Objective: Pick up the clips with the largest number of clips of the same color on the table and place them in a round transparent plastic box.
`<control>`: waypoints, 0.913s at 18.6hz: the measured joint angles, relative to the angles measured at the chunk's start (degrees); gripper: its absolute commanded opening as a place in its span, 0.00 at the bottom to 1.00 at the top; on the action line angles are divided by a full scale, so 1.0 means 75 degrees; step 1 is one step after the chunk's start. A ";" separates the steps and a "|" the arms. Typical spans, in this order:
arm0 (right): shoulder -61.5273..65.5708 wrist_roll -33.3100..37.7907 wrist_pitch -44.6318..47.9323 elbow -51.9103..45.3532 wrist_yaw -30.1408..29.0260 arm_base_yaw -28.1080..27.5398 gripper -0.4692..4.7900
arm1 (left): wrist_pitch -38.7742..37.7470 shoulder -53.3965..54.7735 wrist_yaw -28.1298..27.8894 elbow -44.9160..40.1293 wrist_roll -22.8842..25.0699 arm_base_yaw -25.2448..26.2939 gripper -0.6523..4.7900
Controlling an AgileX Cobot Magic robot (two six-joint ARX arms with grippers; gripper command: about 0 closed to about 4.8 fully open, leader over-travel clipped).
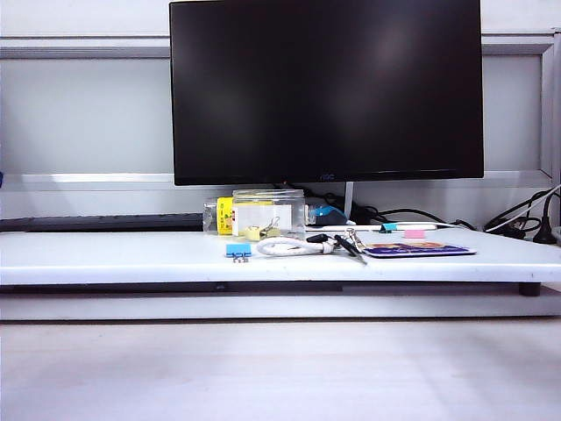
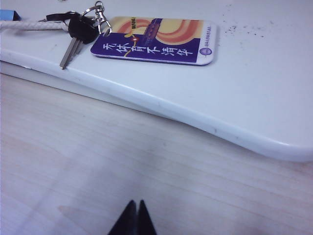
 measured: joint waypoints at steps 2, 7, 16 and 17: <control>0.0000 0.0003 0.0000 0.0000 0.0000 0.0000 0.09 | -0.0003 0.0000 0.0000 0.0000 0.0000 0.0000 0.21; 0.0000 0.0000 0.0000 0.0000 -0.0003 0.0000 0.09 | -0.0003 0.0000 0.0000 0.0000 0.0000 0.0000 0.21; -0.0877 0.0000 -0.0041 0.0003 -0.0006 -0.0216 0.09 | 0.0000 0.0000 0.0032 0.0000 0.0000 0.1256 0.21; -0.0877 0.0003 -0.0032 0.0003 -0.0003 -0.0338 0.09 | -0.0003 0.0000 0.0012 0.0000 -0.0003 0.1536 0.21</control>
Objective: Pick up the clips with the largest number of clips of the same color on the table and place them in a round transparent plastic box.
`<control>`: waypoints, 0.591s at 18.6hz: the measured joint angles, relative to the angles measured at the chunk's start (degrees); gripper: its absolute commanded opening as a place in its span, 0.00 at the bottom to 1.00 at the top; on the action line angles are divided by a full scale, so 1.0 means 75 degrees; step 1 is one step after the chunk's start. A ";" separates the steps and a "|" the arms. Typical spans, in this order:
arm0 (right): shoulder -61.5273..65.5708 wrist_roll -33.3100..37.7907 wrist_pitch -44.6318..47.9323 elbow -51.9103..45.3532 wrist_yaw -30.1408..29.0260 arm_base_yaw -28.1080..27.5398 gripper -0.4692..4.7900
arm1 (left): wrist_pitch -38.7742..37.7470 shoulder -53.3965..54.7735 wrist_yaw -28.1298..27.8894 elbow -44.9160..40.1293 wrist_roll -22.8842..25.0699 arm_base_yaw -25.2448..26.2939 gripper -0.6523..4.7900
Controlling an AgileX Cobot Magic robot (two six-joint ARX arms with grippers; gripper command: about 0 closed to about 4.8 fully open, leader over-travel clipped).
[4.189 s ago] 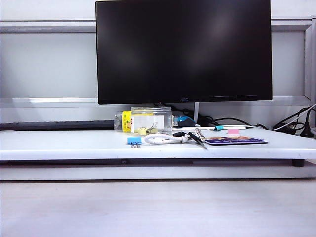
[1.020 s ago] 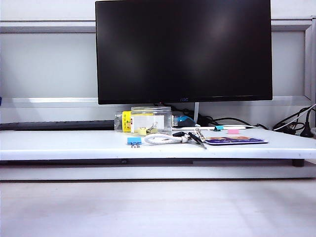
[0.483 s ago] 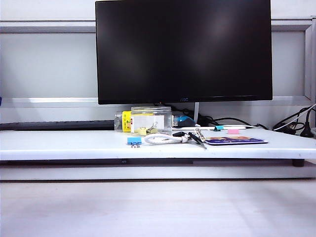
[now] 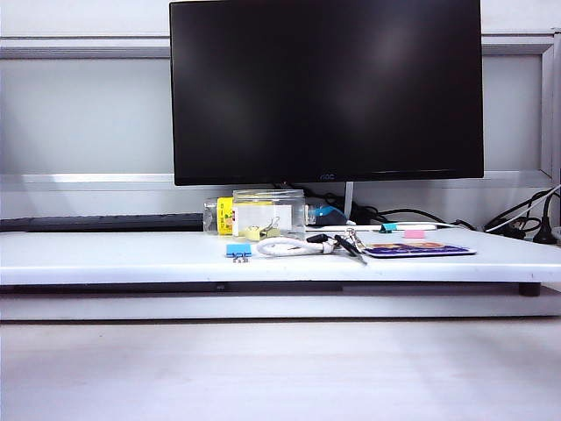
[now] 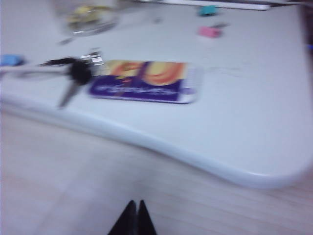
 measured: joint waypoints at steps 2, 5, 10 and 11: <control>-0.0026 -0.0003 -0.0003 0.0000 -0.0006 -0.0356 0.09 | 0.0000 0.0000 0.0015 0.0000 0.0000 0.0600 0.21; -0.0154 -0.0003 -0.0012 -0.0003 0.0000 -0.1096 0.09 | 0.0000 0.0000 0.0015 0.0000 0.0000 0.1204 0.21; -0.0758 -0.0003 -0.0015 -0.0003 0.0003 -0.2020 0.09 | 0.0000 0.0000 0.0020 0.0000 0.0000 0.1451 0.21; -0.0880 -0.0003 -0.0012 -0.0003 -0.0006 -0.2154 0.09 | 0.0000 0.0000 0.0020 0.0000 0.0000 0.1457 0.21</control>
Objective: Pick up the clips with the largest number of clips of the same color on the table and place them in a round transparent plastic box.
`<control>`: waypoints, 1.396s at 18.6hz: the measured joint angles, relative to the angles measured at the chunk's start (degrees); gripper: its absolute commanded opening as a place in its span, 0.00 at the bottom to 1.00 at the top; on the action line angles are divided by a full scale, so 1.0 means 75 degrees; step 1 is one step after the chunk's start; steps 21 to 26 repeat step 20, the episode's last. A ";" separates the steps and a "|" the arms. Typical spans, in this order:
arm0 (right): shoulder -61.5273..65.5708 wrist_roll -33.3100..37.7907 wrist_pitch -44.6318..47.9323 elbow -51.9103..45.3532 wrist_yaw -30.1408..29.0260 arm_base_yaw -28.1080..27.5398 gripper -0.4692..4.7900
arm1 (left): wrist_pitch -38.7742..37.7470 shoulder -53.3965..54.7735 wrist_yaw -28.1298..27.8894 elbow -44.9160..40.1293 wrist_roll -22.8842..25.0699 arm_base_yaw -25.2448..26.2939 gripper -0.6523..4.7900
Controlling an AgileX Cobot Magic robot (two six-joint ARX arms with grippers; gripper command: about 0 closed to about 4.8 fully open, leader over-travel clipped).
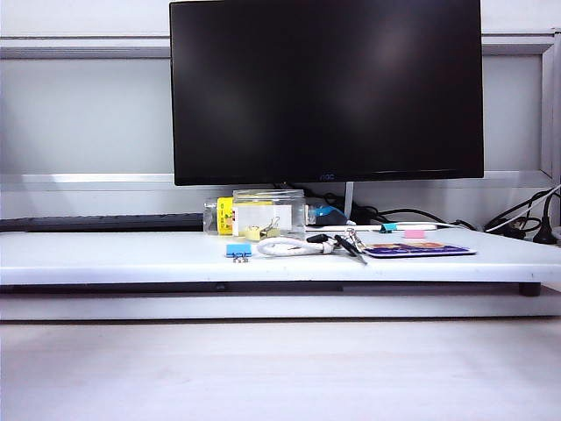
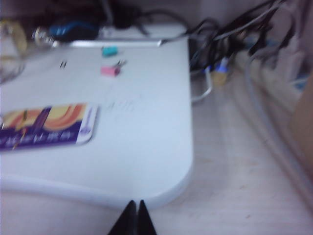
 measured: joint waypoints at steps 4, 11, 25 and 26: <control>-0.0277 0.0003 0.0023 0.0003 0.0006 -0.0321 0.09 | 0.0000 0.0000 0.0000 0.0000 0.0000 0.0003 0.21; -0.0277 0.0000 0.0020 0.0000 0.0006 -0.0353 0.09 | 0.0000 0.0000 0.0000 0.0000 0.0000 0.0003 0.21; -0.0277 0.0000 0.0020 0.0000 0.0006 -0.0353 0.09 | 0.0000 0.0000 0.0000 0.0000 0.0000 0.0003 0.21; -0.0277 0.0000 0.0020 0.0000 0.0006 -0.0353 0.09 | 0.0000 0.0000 0.0000 0.0000 0.0000 0.0003 0.21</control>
